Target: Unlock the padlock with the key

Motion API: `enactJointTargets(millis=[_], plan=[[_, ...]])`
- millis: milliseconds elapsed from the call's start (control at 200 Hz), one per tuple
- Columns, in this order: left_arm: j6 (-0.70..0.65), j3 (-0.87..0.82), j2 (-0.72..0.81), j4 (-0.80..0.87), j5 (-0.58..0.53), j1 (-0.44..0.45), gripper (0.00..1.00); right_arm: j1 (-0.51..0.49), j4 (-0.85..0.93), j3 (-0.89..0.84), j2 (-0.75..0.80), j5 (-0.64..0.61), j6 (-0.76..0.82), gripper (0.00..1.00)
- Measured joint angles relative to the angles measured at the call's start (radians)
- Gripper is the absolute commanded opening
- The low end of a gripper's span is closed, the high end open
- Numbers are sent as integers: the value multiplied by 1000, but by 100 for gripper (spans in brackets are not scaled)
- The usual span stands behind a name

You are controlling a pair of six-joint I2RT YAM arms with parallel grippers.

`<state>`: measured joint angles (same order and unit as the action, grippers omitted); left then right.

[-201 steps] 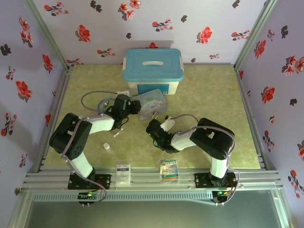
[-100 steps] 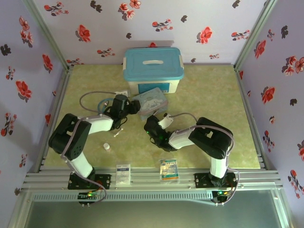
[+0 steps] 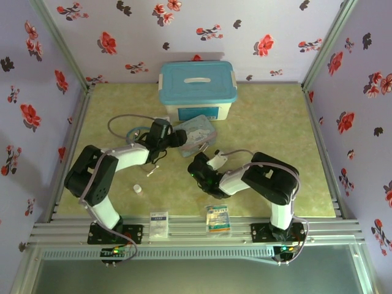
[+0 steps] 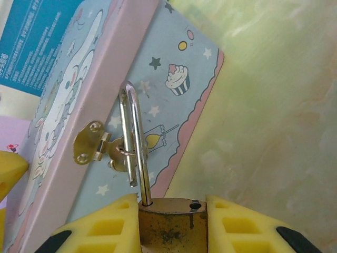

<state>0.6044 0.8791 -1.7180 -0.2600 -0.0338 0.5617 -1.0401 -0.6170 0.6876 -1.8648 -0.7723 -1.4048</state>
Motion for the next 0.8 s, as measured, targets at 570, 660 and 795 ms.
enactJointTargets(millis=[570, 660, 795], plan=[[23, -43, -61, -238, 5, -15, 40, 102, -179, -103, 66, 163, 199, 13], [21, -43, -61, -237, 5, -19, 41, 101, -40, -45, 79, 151, 225, 11], [18, -40, -59, -236, -3, -25, 41, 99, 108, 4, 126, 124, 215, 10]])
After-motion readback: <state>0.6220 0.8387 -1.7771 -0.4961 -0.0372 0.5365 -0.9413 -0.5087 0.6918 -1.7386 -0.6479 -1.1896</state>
